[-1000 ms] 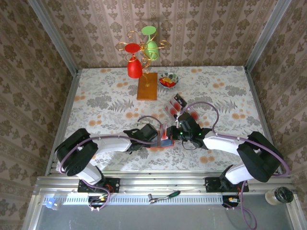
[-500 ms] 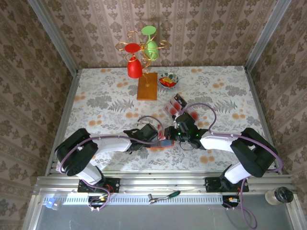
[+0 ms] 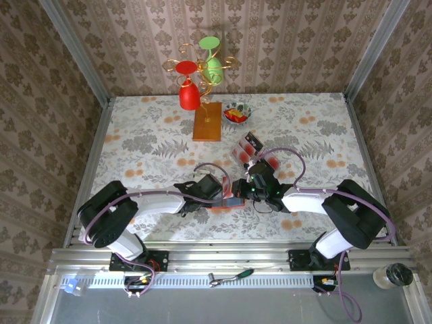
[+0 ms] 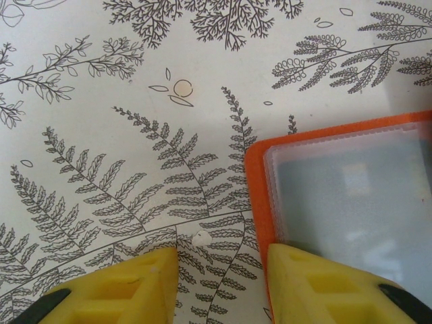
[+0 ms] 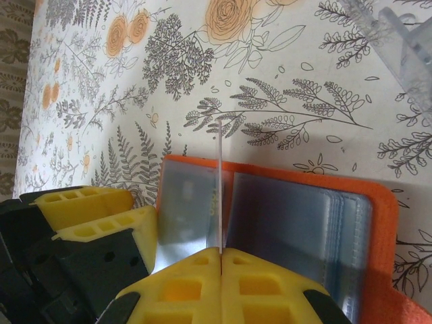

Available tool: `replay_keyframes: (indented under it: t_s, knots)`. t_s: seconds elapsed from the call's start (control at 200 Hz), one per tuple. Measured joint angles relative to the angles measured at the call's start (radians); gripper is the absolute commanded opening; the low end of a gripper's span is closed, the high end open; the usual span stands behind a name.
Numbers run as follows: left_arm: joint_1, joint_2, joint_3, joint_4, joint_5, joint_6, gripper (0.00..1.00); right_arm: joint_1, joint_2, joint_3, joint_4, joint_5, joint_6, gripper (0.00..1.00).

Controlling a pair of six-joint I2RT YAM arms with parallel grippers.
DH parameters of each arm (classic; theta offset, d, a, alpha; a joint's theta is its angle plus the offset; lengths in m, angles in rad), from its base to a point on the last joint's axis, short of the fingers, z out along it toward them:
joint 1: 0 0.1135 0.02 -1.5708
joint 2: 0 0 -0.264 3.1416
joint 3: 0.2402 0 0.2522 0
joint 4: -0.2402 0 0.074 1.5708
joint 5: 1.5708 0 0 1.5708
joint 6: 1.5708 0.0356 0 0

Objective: Put the credit cards into the card holder

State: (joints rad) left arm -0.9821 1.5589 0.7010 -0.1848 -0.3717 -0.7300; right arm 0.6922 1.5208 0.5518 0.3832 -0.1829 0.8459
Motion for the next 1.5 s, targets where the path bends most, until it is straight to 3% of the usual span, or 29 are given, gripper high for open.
replay_keyframes:
  t_s: [1.5]
  knots:
    - [0.0, 0.0, 0.0, -0.001, 0.0, 0.0, 0.41, 0.016, -0.003, -0.034, 0.067, 0.026, 0.08, 0.0]
